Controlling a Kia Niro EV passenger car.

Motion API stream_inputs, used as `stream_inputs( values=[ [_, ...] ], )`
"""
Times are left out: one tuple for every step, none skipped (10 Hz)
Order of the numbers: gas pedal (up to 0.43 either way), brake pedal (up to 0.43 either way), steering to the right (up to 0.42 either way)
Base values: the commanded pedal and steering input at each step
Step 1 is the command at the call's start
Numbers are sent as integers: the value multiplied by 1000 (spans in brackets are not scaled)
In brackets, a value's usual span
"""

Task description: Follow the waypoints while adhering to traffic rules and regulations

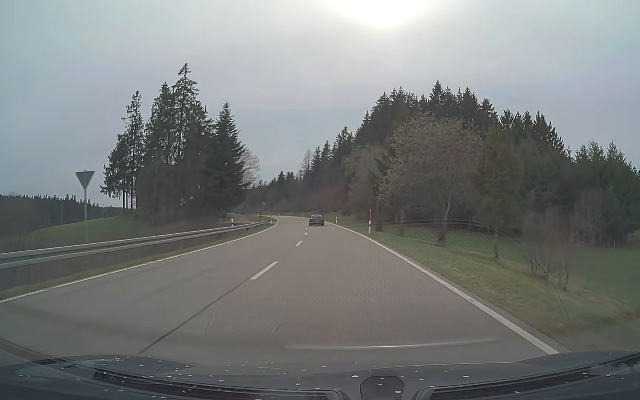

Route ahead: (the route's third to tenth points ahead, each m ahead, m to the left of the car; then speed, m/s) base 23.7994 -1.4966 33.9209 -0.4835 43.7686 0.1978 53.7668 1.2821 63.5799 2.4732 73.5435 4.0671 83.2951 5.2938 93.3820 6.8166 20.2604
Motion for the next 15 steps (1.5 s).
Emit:
stream_inputs(
  values=[
    [240, 0, -9],
    [240, 0, -9],
    [240, 0, -9],
    [240, 0, -10],
    [240, 0, -9],
    [240, 0, -9],
    [240, 0, -10],
    [240, 0, -10],
    [240, 0, -9],
    [240, 0, -10],
    [248, 0, -9],
    [248, 0, -9],
    [248, 0, -11],
    [248, 0, -12],
    [248, 0, -12]
  ],
)
